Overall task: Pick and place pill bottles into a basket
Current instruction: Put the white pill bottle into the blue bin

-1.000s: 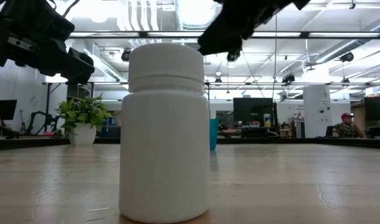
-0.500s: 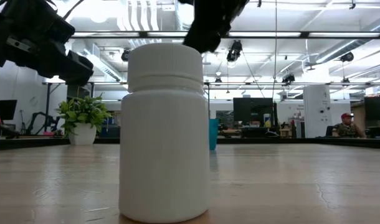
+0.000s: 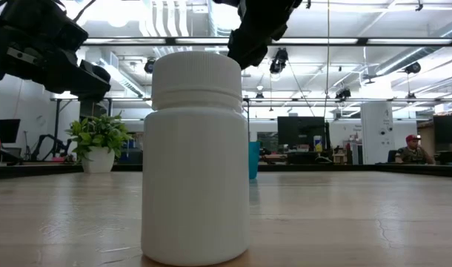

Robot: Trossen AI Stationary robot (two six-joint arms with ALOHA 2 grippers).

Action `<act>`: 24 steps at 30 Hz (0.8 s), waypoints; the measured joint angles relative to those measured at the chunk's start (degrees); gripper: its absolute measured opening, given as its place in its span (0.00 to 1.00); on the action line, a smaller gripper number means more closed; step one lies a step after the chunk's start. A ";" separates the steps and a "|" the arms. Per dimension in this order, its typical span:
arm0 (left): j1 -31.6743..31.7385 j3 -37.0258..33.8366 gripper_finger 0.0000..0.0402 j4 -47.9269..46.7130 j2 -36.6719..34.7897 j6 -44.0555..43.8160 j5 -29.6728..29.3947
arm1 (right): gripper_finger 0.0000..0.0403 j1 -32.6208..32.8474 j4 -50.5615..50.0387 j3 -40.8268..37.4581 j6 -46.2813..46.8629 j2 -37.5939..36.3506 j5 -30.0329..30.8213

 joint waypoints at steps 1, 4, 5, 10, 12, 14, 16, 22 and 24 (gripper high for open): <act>0.01 -0.05 0.01 0.15 -0.34 0.68 -0.25 | 0.56 -0.04 -0.12 0.00 0.08 0.26 -0.01; 0.01 -0.41 0.00 0.52 -1.80 1.43 -1.35 | 0.56 -0.06 -0.26 -0.04 0.07 0.65 0.02; 0.01 -0.76 0.00 0.74 -2.49 1.80 -1.42 | 0.56 -0.05 -0.21 -0.04 0.03 0.65 0.01; 0.01 -3.57 0.00 0.78 -7.23 2.28 -1.42 | 0.56 -0.04 -0.19 -0.04 -0.11 0.65 0.04; 0.01 -4.00 0.00 0.72 -9.02 2.27 -1.37 | 0.56 -0.06 -0.16 -0.04 -0.13 0.65 0.06; 0.03 -4.00 0.00 0.77 -10.27 2.02 -1.35 | 0.56 -0.04 -0.18 -0.04 -0.20 0.65 0.06; 0.03 -4.00 0.00 0.74 -11.19 2.04 -1.31 | 0.56 -0.04 -0.01 -0.27 -0.39 0.65 0.05; 0.03 -4.13 0.00 -1.28 -12.73 1.63 -0.85 | 0.56 -0.08 1.12 -1.39 -0.35 1.35 0.17; 0.03 -4.13 0.00 -1.14 -12.78 0.84 -0.85 | 0.56 -0.08 1.07 -1.58 -0.41 2.28 0.17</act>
